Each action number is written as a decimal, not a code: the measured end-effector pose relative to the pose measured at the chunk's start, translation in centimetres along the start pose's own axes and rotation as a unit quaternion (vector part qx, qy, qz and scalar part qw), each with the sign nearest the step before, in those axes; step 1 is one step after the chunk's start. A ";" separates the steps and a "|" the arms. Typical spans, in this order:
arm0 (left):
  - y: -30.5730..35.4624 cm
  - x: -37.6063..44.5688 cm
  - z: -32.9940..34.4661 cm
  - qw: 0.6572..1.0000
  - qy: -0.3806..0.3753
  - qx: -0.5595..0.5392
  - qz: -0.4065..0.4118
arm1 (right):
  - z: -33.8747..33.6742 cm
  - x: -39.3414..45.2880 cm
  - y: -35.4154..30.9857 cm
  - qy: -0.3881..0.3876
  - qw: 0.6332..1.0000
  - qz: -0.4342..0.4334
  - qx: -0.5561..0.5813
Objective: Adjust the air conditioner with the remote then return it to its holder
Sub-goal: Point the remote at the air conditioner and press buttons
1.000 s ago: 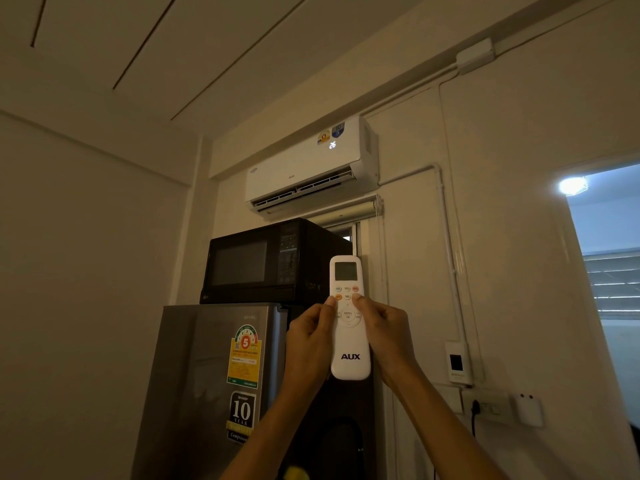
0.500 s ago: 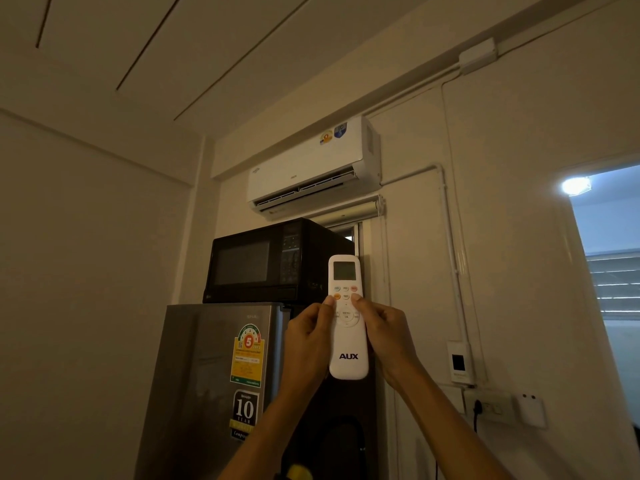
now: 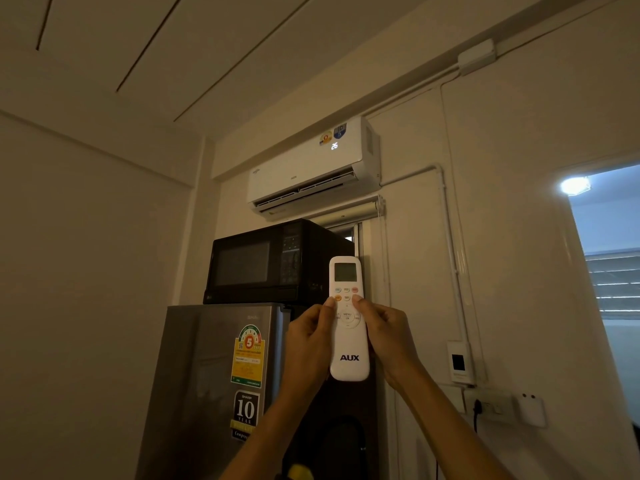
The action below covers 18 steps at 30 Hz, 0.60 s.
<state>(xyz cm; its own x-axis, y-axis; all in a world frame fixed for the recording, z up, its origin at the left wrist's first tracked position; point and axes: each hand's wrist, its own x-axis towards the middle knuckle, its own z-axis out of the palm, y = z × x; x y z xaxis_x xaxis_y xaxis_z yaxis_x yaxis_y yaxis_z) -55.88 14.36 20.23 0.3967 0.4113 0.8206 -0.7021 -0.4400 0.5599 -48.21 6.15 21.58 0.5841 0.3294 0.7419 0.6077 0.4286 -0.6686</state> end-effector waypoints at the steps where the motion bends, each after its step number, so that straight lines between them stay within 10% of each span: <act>1: 0.0 0.0 0.0 1.000 0.000 0.001 0.001 | 0.0 0.0 0.0 -0.001 1.000 -0.001 0.001; 18: 0.5 -0.3 0.1 1.000 0.003 0.002 0.006 | 0.0 -0.1 -0.1 -0.001 1.000 -0.008 -0.010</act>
<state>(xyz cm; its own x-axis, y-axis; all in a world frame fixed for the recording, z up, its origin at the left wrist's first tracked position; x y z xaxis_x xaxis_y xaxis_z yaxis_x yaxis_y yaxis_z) -56.31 13.98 20.28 0.3848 0.4114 0.8263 -0.7045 -0.4475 0.5509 -48.26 6.07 21.59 0.5732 0.3241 0.7526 0.6271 0.4177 -0.6575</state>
